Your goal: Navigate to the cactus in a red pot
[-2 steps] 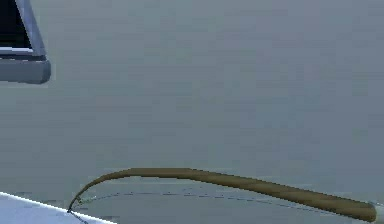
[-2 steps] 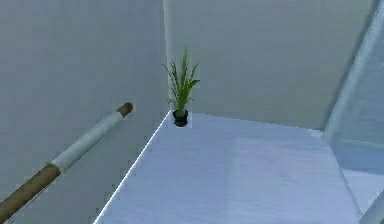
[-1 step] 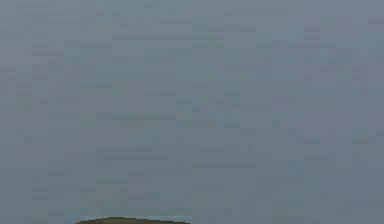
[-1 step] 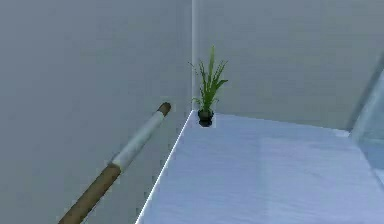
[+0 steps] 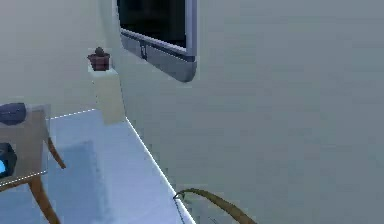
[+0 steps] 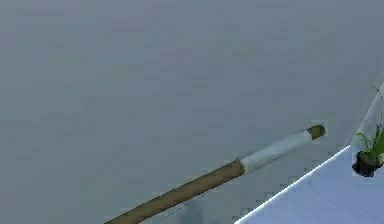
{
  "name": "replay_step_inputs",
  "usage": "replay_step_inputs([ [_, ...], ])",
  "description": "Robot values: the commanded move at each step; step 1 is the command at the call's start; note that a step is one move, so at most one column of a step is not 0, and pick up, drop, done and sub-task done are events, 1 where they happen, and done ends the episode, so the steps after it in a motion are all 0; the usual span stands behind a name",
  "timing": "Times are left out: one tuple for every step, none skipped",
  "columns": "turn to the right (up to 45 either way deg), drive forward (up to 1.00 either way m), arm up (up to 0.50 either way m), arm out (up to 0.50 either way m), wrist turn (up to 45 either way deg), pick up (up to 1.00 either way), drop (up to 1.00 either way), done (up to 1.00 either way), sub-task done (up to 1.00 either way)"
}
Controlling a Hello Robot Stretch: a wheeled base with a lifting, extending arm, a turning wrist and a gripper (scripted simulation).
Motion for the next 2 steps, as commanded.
replay_step_inputs([
  [-24.0,0.00,0.00,0.00,0.0,0.00,0.00,0.00,0.00],
  [-3.0,0.00,0.00,0.00,0.0,0.00,0.00,0.00,0.00],
])
